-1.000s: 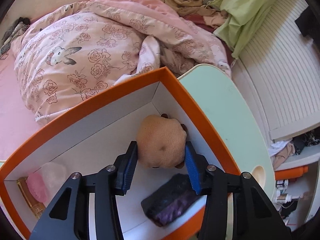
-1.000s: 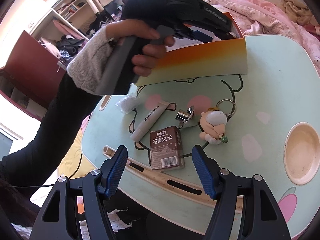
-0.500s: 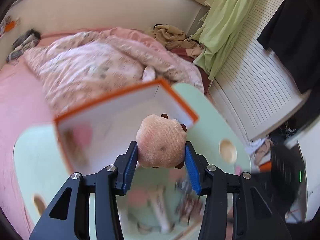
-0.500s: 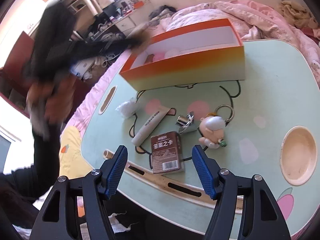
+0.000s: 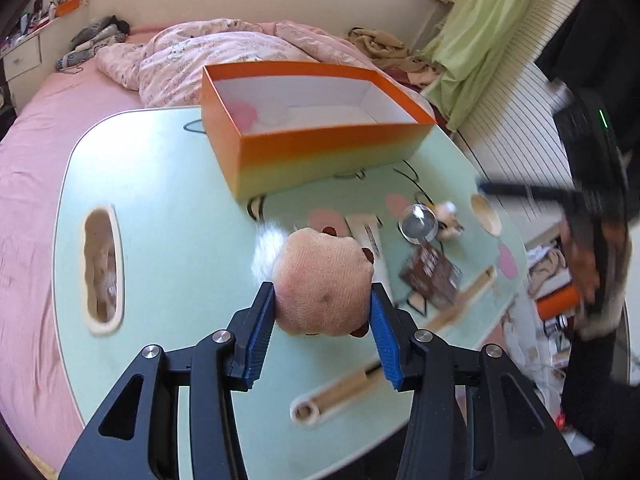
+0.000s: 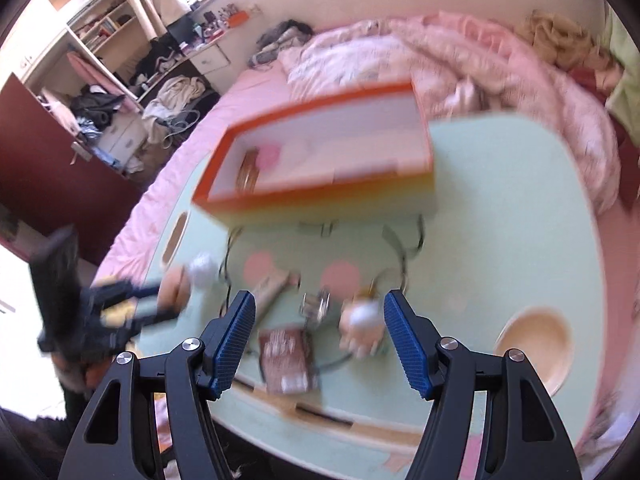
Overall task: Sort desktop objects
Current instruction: 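Carry the plush ball to the table with left while right reaches into the box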
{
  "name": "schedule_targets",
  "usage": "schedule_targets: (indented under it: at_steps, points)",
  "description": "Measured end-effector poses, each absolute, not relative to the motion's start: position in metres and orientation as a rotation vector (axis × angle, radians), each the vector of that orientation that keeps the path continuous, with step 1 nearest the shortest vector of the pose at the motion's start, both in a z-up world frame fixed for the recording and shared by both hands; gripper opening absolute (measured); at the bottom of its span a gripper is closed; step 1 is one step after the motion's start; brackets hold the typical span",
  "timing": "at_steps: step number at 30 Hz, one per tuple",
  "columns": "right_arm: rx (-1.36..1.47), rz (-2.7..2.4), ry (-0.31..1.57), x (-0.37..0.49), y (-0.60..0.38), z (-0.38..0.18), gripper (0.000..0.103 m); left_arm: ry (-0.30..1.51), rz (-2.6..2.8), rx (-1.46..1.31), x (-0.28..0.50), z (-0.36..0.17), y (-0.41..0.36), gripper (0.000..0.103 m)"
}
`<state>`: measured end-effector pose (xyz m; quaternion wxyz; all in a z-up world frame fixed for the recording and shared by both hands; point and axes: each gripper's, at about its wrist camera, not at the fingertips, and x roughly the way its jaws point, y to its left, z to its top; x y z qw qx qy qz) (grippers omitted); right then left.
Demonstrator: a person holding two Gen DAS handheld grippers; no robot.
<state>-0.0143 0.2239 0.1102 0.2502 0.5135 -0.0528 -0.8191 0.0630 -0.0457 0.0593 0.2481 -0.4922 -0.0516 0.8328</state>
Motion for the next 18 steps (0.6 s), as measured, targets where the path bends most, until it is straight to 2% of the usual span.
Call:
schedule_targets:
  at_steps: [4,8,13,18]
  points:
    - [1.396,-2.221,-0.133,-0.064,0.205,0.136,0.067,-0.202,2.274,-1.32,0.07,0.059,-0.052,0.048]
    - [1.447,-2.211,-0.048,-0.113,0.165,0.133,0.067,-0.207,2.245,-1.34,0.077,0.049,-0.049,0.048]
    - [1.575,-2.16,0.106,-0.163,0.105,0.089,0.064,-0.204,2.254,-1.421,0.076,0.03,-0.047,0.048]
    - [1.702,-2.116,0.078,-0.196,0.085,0.057,0.061,-0.174,2.271,-1.415,0.073,0.028,-0.044,0.052]
